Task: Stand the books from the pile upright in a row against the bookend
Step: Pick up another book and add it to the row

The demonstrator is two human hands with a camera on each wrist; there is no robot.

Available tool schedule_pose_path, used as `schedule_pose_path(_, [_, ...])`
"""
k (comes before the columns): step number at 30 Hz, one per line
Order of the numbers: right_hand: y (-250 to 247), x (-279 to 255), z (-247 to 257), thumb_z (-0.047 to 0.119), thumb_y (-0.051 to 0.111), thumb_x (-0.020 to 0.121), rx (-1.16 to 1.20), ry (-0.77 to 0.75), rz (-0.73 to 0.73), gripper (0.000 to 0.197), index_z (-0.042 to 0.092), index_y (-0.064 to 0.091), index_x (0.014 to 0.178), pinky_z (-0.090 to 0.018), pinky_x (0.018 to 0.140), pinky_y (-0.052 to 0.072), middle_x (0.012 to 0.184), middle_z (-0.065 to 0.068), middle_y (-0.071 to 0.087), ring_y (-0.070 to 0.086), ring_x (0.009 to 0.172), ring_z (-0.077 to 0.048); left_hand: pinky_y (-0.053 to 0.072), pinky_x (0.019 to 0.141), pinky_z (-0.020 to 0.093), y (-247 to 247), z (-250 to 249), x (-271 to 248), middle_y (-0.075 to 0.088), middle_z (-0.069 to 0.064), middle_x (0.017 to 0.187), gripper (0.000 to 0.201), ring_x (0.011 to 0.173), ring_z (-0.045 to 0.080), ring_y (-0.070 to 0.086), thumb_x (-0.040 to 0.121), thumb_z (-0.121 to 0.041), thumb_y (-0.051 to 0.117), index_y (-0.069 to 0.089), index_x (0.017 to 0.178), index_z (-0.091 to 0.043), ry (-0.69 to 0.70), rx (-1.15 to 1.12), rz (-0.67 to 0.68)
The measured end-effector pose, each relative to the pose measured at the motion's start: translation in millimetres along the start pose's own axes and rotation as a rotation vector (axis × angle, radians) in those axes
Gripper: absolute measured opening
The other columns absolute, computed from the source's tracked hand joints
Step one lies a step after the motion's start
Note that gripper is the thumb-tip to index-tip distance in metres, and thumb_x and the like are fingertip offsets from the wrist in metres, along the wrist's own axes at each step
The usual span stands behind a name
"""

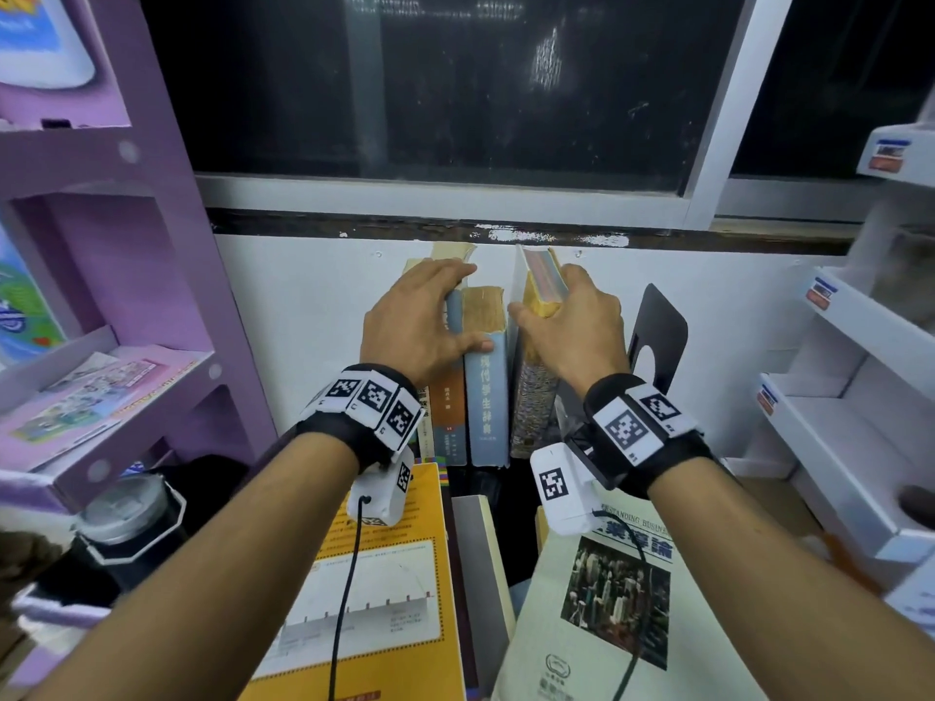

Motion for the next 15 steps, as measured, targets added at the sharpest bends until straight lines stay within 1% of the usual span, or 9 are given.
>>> schedule_pose_path(2, [3.8,0.1,-2.5,0.043,0.068,0.085,-0.016,-0.016,0.018,0.047,0.009,0.053,0.115,-0.031,0.07,0.045,0.103,-0.009,0.063,0.057,0.085,-0.025,0.046,0.094,0.037,1.0,0.9,-1.6,0.045,-0.012,0.141,0.085,0.127,0.012,0.046,0.06,-0.057,0.081,0.046,0.134,-0.033,0.007,-0.016,-0.004])
schedule_pose_path(4, [6.7,0.1,-5.7,0.045,0.067,0.085,-0.035,-0.006,0.037,0.049,0.009,0.052,0.115,-0.032,0.071,0.046,0.105,-0.011,0.064,0.059,0.089,-0.029,0.045,0.096,0.037,1.6,5.5,-4.0,0.042,-0.01,0.142,0.088,0.128,0.013,0.044,0.058,-0.055,0.083,0.045,0.134,-0.031,0.003,-0.05,-0.011])
schedule_pose_path(6, [8.5,0.4,-7.0,0.045,0.065,0.086,-0.051,-0.011,0.062,0.05,0.008,0.051,0.116,-0.034,0.073,0.047,0.105,-0.012,0.064,0.06,0.092,-0.031,0.043,0.103,0.037,1.4,12.5,-6.0,0.04,-0.006,0.143,0.092,0.13,0.014,0.041,0.055,-0.052,0.085,0.046,0.134,-0.025,0.001,-0.111,-0.039])
schedule_pose_path(8, [10.5,0.6,-7.9,0.046,0.064,0.087,-0.065,-0.041,0.095,0.047,0.01,0.051,0.113,-0.032,0.071,0.044,0.103,-0.009,0.063,0.058,0.089,-0.028,0.039,0.108,0.036,2.0,20.1,-8.0,0.04,-0.001,0.141,0.094,0.131,0.015,0.038,0.052,-0.047,0.089,0.049,0.131,-0.019,-0.011,-0.199,-0.072])
schedule_pose_path(10, [11.4,0.1,-8.3,0.046,0.063,0.087,-0.064,-0.079,0.145,0.044,0.01,0.049,0.11,-0.031,0.07,0.04,0.1,-0.007,0.06,0.055,0.088,-0.025,0.035,0.11,0.033,3.1,26.0,-10.9,0.04,0.001,0.141,0.092,0.132,0.016,0.036,0.05,-0.045,0.09,0.052,0.129,-0.019,-0.028,-0.238,-0.102])
schedule_pose_path(12, [11.0,-0.6,-8.0,0.045,0.062,0.088,-0.069,-0.113,0.219,0.045,0.01,0.047,0.111,-0.032,0.072,0.039,0.101,-0.005,0.056,0.053,0.091,-0.024,0.03,0.11,0.027,3.8,29.5,-13.3,0.042,0.0,0.14,0.09,0.132,0.016,0.036,0.05,-0.045,0.09,0.053,0.129,-0.023,-0.042,-0.248,-0.121])
schedule_pose_path(13, [10.7,0.1,-8.3,0.045,0.062,0.088,-0.079,-0.127,0.255,0.046,0.009,0.046,0.112,-0.033,0.074,0.04,0.103,-0.005,0.055,0.053,0.094,-0.024,0.03,0.108,0.025,3.8,29.8,-13.8,0.043,0.0,0.14,0.09,0.131,0.014,0.037,0.05,-0.044,0.09,0.053,0.129,-0.023,-0.047,-0.265,-0.125])
schedule_pose_path(15, [9.1,1.7,-9.4,0.046,0.063,0.087,-0.089,-0.14,0.303,0.051,0.009,0.045,0.117,-0.037,0.08,0.045,0.11,-0.007,0.056,0.053,0.1,-0.025,0.033,0.107,0.026,3.3,28.2,-13.2,0.046,-0.001,0.139,0.088,0.13,0.013,0.04,0.051,-0.041,0.091,0.053,0.129,-0.022,-0.043,-0.299,-0.118])
Point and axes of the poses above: each hand's wrist, its own x-axis towards the middle knuckle, its own y-axis out of the palm, z = x × y, the point moved 3 cm from there along x, towards the middle knuckle
